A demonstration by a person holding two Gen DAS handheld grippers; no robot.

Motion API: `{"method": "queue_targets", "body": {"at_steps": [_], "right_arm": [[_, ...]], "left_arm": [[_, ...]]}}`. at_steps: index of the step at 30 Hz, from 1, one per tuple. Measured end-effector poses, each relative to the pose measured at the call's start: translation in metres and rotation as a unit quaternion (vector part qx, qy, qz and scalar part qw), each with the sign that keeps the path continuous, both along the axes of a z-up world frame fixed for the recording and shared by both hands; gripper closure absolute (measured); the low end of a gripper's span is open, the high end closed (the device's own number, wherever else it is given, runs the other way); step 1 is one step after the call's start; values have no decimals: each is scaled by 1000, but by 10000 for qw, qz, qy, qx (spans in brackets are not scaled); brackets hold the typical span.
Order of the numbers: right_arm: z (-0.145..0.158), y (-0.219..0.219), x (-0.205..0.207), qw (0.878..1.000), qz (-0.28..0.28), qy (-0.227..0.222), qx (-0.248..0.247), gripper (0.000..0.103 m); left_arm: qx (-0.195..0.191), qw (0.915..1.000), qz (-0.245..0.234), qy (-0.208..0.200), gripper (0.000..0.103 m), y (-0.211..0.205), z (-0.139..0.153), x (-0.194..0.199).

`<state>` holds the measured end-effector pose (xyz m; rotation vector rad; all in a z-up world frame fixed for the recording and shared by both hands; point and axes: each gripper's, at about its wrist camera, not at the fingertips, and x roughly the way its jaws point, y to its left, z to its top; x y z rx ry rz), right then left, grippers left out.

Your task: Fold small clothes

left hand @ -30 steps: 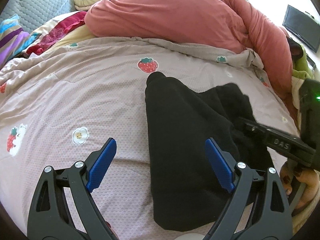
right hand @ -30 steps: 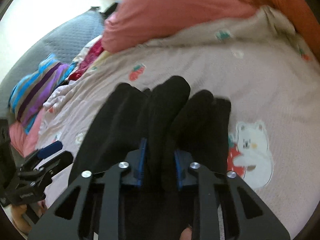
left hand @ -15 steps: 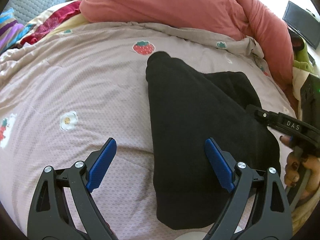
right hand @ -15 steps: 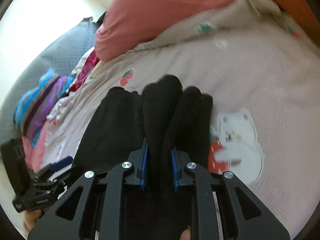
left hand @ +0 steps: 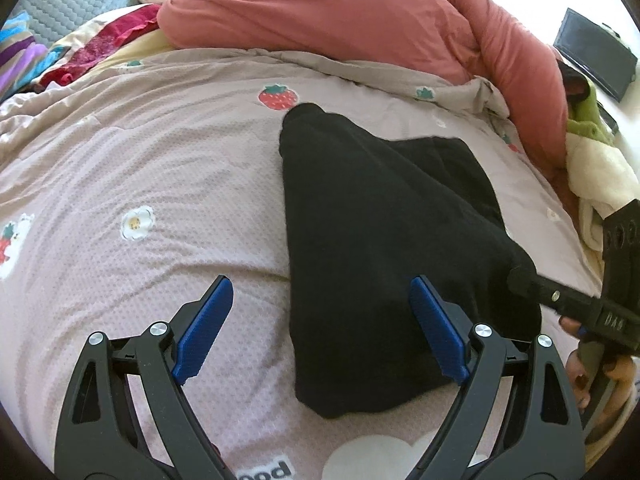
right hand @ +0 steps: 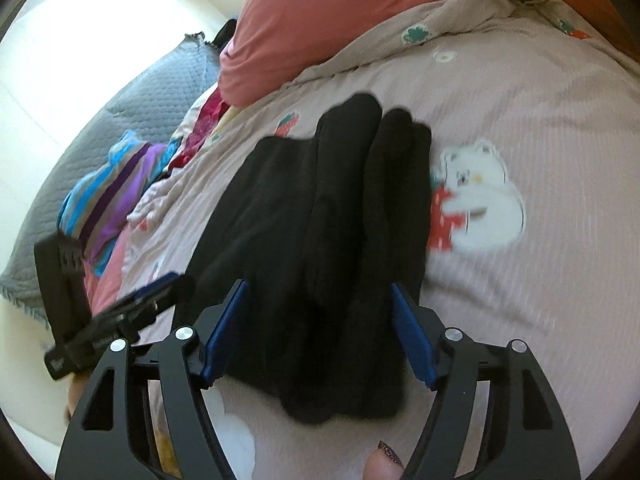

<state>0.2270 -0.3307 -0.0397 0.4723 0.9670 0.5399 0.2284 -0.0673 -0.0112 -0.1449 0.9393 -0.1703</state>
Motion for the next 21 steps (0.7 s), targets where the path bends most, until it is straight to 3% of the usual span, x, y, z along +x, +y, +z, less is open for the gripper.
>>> {"method": "queue_targets", "body": {"at_steps": [1, 2, 4, 5, 10, 14, 18, 21], "right_arm": [[-1, 5, -2, 10000, -10, -26, -70, 49], [-1, 8, -6, 9996, -38, -104, -254, 72], [-1, 13, -9, 9993, 20, -171, -324, 81], [2, 13, -11, 9992, -3, -218, -332, 83], [11, 10, -19, 9981, -117, -366, -472, 83], [-6, 13, -24, 9949, -258, -221, -954, 70], [-1, 15, -33, 9925, -350, -299, -1135, 63], [5, 16, -42, 9877, -390, -454, -1441, 51]], "left_arm": [[41, 10000, -23, 15, 21, -2, -2, -2], [56, 10000, -42, 23, 22, -4, -4, -4], [-18, 10000, -84, 39, 37, -6, -6, -7], [-47, 9999, -98, 42, 39, -8, -6, -10], [67, 9998, -189, 41, 39, -14, -9, -19], [65, 9998, -189, 96, 39, -15, -13, -22], [108, 9996, -228, 123, 39, -18, -12, -24], [134, 9996, -226, 112, 38, -19, -10, -27]]}}
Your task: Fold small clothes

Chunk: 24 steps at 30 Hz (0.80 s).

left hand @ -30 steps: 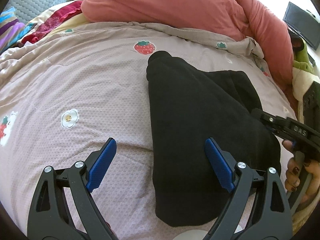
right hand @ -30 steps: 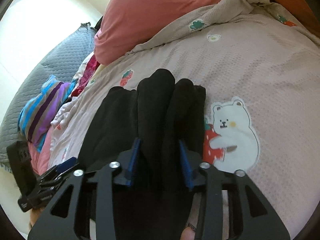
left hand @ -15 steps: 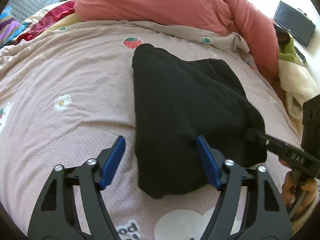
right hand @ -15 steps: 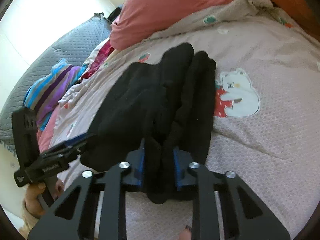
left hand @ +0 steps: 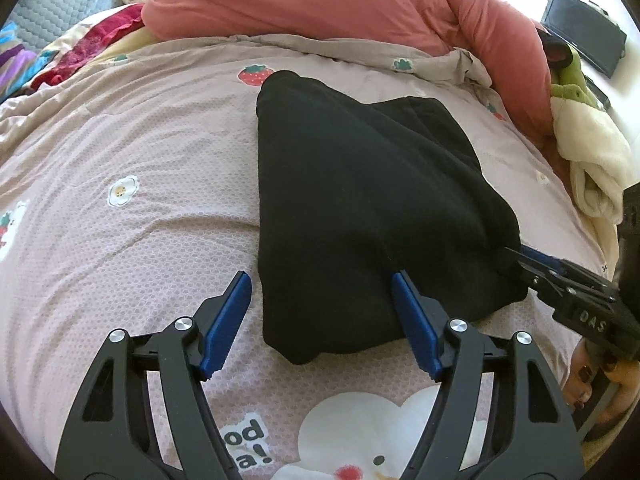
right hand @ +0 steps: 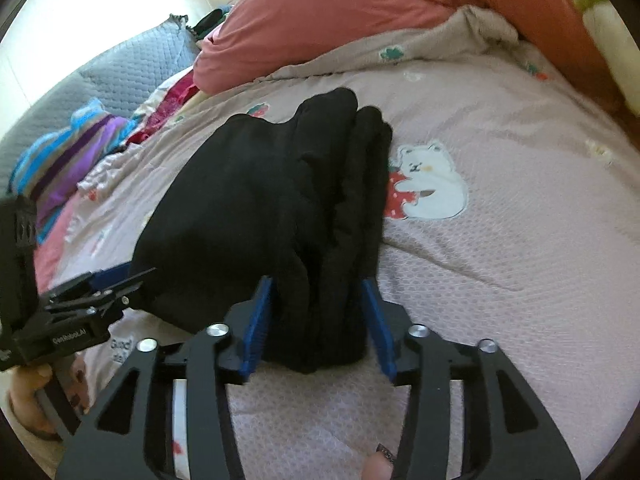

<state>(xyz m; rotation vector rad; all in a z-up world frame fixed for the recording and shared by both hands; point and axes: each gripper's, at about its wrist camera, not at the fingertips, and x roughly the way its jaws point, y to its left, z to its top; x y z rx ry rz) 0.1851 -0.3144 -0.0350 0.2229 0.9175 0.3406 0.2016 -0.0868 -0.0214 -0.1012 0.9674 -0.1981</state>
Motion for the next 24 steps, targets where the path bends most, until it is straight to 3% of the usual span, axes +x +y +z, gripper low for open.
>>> {"method": "queue_targets", "body": {"at_steps": [6, 8, 14, 17, 19, 24], "right_arm": [[10, -1, -15, 9996, -85, -166, -215, 41], [14, -4, -22, 9992, -139, -251, -287, 31], [32, -11, -46, 9973, -264, -609, -323, 12], [40, -9, -56, 9956, -275, -809, -376, 7], [45, -8, -63, 9942, -292, -953, -415, 6], [62, -5, -78, 9891, -368, -1370, -394, 5]], "left_arm": [[22, 10000, -9, -67, 34, -4, 5, -8], [24, 9999, -14, -126, 34, -5, 8, -13], [19, 9995, -2, -326, 22, -7, 22, -27], [-17, 9988, 14, -481, 19, -5, 32, -37], [-5, 9984, 36, -566, 9, -3, 36, -42], [50, 9966, 47, -815, 9, 0, 49, -59]]}}
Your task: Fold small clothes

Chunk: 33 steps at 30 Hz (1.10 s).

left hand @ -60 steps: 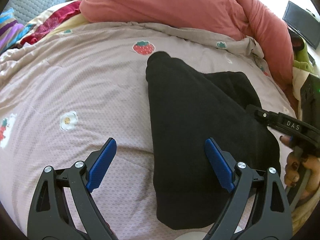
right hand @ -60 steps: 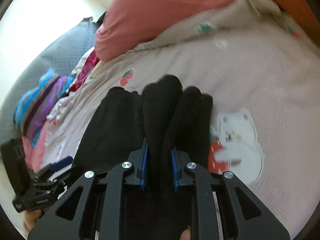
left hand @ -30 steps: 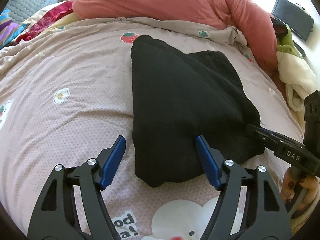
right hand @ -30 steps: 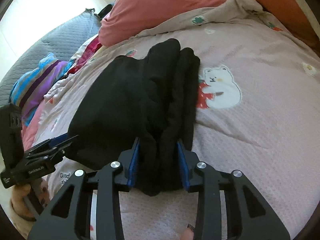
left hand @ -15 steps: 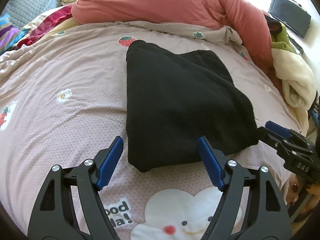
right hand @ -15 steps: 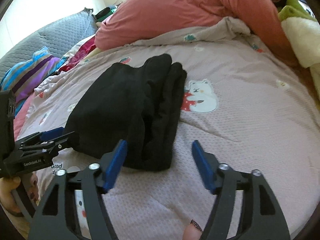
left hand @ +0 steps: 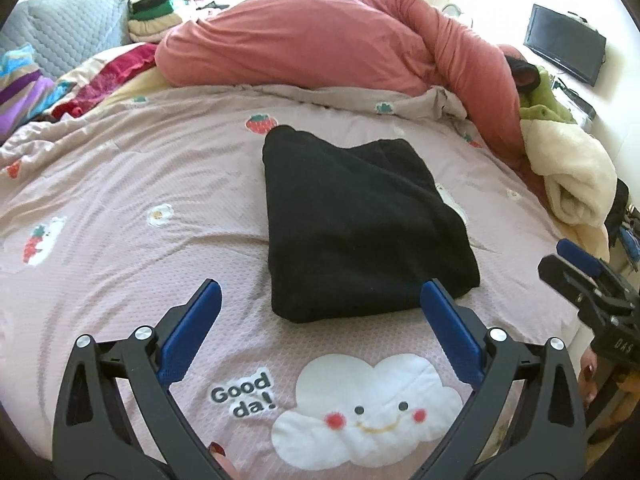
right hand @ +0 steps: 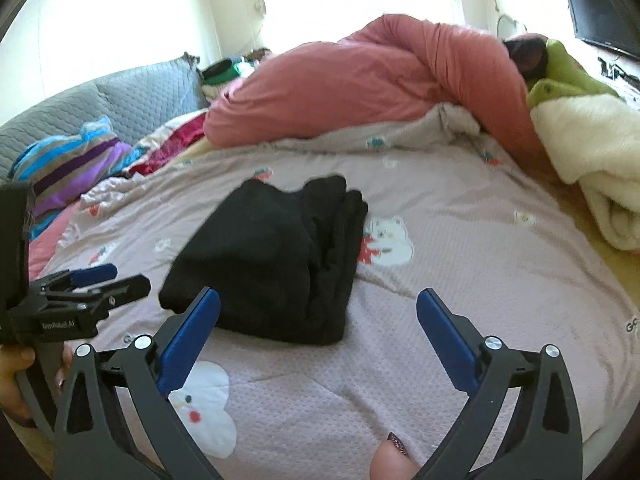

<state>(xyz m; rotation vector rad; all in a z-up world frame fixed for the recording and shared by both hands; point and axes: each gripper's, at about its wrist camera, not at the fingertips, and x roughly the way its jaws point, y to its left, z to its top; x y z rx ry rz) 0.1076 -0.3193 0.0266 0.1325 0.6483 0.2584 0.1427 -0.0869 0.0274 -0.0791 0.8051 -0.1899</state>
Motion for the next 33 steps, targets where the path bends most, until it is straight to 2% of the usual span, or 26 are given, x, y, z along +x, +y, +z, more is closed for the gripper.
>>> {"method": "queue_targets", "body": {"at_steps": [6, 11, 17, 22, 29, 33], "right_arm": [[10, 8, -14, 9997, 70, -235, 70, 5], [16, 24, -33, 9978, 30, -600, -295, 5], [1, 45, -55, 9957, -57, -705, -593, 5], [-21, 52, -61, 9967, -235, -454, -626, 5], [-54, 48, -52, 9969, -639, 294, -349, 5], [-58, 49, -51, 9963, -679, 320, -419, 5]], "left_arm": [[180, 9992, 120, -322, 9, 8, 10, -21], [162, 9988, 225, -396, 9, 20, 9, -36], [38, 9990, 296, -324, 9, 34, -5, -50], [-54, 9992, 357, -184, 9, 43, -23, -55], [-86, 9987, 494, -76, 9, 50, -40, -53], [-44, 9986, 520, -1, 9, 51, -44, -51]]}}
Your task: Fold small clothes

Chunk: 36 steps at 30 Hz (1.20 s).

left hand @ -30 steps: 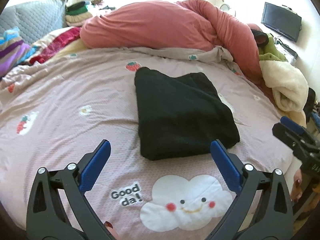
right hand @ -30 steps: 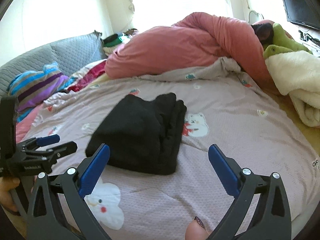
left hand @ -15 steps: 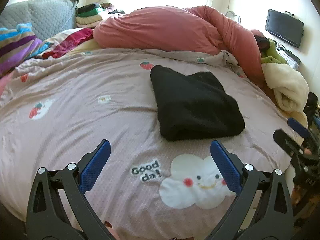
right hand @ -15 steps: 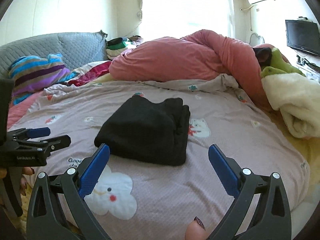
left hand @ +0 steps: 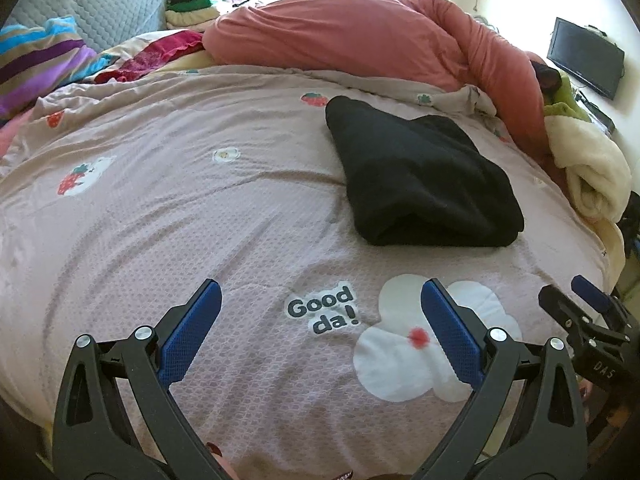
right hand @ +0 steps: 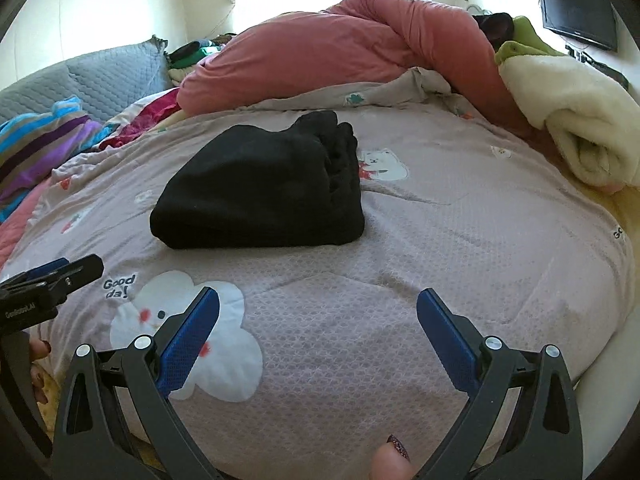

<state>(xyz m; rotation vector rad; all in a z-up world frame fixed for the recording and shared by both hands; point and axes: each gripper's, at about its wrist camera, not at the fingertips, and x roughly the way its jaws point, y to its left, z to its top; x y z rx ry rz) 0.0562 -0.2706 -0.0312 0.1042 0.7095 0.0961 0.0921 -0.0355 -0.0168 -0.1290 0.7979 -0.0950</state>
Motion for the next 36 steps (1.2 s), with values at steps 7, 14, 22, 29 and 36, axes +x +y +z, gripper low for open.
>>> {"method": "queue_targets", "body": {"at_steps": [7, 14, 22, 29, 36], "right_arm": [[1, -1, 0, 10000, 2, -12, 6, 5], [2, 1, -2, 10000, 14, 21, 18, 5], [3, 2, -3, 10000, -35, 41, 5, 5], [3, 3, -2, 10000, -16, 20, -1, 5], [1, 5, -2, 10000, 1, 49, 0, 5]], "left_arm": [[20, 10000, 8, -6, 9, 0, 1, 0], [66, 10000, 8, 17, 9, 0, 1, 0], [72, 9999, 38, 67, 9, 3, 0, 0], [103, 9999, 44, 76, 9, 4, 0, 0], [120, 9998, 43, 117, 9, 4, -1, 0]]}}
